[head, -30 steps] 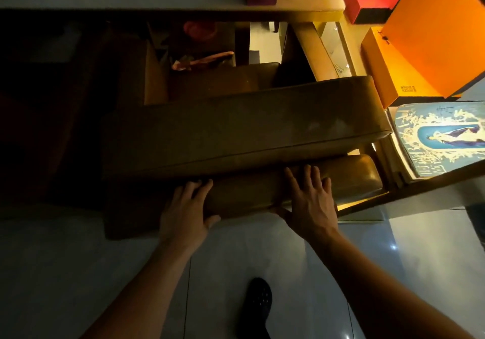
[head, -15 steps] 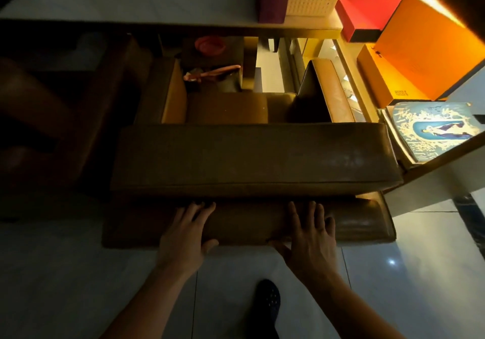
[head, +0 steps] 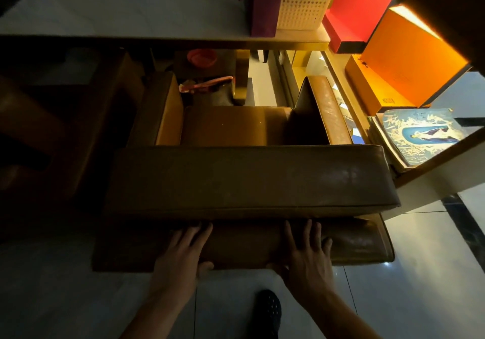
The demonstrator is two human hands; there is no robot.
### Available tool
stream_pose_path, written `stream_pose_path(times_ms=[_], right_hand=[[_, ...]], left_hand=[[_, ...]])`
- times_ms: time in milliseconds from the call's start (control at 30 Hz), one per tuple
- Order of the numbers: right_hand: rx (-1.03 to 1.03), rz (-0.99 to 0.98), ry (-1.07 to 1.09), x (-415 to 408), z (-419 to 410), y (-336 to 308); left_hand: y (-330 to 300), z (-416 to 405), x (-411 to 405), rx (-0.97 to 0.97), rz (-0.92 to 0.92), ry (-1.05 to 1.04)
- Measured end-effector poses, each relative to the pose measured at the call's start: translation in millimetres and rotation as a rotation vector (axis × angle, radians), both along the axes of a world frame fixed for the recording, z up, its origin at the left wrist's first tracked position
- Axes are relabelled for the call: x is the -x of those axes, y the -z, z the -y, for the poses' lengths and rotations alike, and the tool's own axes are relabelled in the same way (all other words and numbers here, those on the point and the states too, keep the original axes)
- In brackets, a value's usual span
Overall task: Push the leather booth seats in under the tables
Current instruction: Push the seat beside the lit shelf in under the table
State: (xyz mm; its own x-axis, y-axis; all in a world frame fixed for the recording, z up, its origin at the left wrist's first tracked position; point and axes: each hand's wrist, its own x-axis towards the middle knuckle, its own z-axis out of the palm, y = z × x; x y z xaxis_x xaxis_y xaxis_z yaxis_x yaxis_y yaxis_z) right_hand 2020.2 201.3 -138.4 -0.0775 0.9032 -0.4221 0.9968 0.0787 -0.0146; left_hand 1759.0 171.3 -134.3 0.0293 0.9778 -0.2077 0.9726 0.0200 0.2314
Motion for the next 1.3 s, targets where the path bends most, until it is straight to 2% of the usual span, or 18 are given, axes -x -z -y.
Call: stream_pose_path(times_ms=[467,800,1300], right_hand=[[-0.146,0.000,-0.069,-5.8,-125.0,-5.3],[-0.202,0.011,-0.086,1.6,-189.3,3.9],[-0.237,-0.004,-0.075,1.4,-194.8,8.2]], left_hand=[[8.2,-124.4,-5.5,-0.024,-0.010,-0.050],[9.1,-184.6,0.7,-0.065,-0.033,-0.060],[11.5,-186.3,-5.8,-0.086,-0.015,-0.112]])
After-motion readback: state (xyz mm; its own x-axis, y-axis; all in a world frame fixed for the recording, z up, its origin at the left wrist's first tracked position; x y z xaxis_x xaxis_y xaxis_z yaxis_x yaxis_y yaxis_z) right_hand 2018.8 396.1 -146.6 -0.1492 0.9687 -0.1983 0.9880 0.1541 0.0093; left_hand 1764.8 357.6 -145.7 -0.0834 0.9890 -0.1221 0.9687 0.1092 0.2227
